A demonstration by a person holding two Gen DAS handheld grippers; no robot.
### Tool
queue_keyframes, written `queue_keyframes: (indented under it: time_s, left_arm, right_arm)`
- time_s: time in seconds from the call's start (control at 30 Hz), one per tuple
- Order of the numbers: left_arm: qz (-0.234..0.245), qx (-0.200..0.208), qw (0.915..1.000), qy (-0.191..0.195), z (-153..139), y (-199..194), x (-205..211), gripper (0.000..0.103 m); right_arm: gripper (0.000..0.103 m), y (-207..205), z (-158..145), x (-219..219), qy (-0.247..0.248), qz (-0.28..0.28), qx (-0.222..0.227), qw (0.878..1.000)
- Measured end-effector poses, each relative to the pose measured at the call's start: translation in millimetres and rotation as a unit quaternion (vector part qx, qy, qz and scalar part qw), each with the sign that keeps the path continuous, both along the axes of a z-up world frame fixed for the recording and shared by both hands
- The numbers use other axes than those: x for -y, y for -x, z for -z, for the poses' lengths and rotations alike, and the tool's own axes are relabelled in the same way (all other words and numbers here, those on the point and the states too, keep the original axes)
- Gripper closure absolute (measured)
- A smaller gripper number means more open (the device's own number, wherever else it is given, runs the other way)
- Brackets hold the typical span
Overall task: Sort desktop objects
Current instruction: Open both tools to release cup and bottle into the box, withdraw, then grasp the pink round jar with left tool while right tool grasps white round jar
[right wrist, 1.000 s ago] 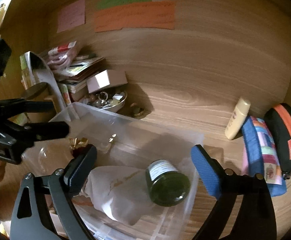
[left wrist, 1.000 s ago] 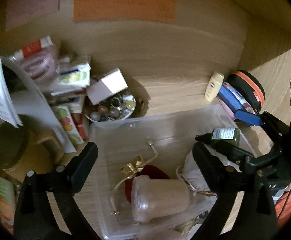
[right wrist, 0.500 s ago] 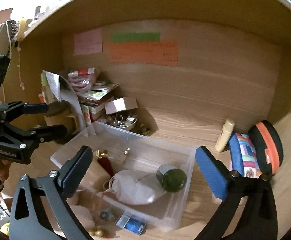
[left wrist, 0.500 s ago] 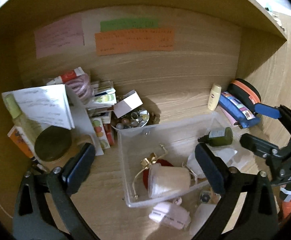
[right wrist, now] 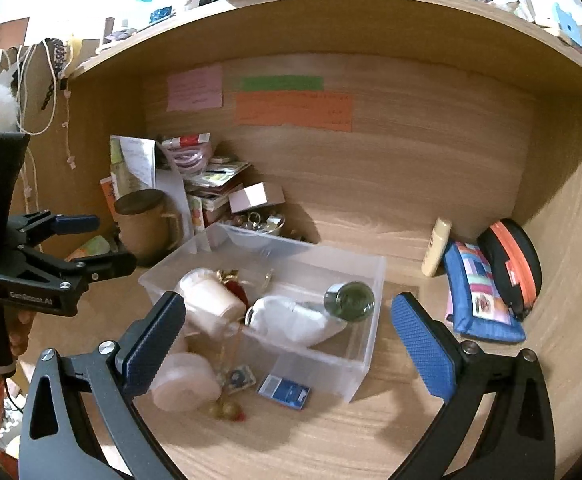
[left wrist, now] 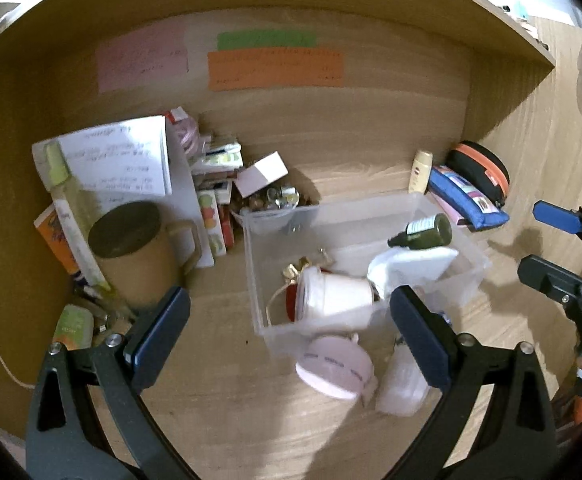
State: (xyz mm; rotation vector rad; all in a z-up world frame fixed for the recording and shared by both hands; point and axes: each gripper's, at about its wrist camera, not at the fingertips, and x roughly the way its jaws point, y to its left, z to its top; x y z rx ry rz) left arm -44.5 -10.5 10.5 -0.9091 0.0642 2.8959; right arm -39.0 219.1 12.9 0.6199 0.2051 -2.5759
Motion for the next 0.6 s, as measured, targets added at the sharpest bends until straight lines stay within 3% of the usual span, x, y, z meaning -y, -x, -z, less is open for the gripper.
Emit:
queue_keyframes:
  time_s: [0.37,0.6]
  left_arm:
    - [-0.001,0.05,0.9987,-0.011,38.3,-4.1,3.4,0.002]
    - [0.003,0.102,0.9943,-0.028,71.6,8.9,5.1,0.002]
  right_arm:
    - [0.0,-11.9,31.4,3.2,-0.002,-0.012,0.046,0.999]
    - [0.0,-11.2,60.7,20.8,-0.007,-0.065,0.088,0.994]
